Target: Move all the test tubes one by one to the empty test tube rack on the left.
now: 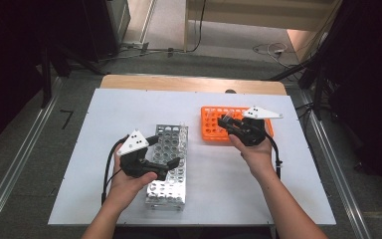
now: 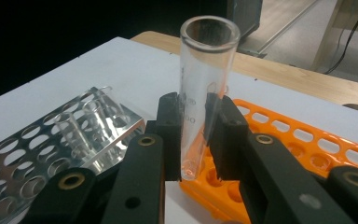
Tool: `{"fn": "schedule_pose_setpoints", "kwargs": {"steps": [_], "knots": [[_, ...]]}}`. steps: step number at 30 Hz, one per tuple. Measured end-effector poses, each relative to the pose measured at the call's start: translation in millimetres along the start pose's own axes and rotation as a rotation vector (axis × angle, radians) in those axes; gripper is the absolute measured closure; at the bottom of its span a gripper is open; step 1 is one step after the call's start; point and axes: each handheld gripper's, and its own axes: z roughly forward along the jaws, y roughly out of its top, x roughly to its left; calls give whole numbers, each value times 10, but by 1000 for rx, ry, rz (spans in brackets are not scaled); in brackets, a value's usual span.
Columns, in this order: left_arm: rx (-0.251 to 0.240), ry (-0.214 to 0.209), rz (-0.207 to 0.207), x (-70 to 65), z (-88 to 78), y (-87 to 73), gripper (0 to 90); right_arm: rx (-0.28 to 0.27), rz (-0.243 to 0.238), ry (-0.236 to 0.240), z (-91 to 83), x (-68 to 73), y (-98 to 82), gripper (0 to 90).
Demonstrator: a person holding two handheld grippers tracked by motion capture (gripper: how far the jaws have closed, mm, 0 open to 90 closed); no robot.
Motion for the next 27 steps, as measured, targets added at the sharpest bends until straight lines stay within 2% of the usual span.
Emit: {"fn": "schedule_pose_setpoints", "kwargs": {"steps": [16,27], "knots": [[6,-13,15,-72,38,10,0,21,-31,56,-271,262,-207,737],[8,-19,21,-114,59,16,0,46,-49,97,-389,428,-362,737]]}}
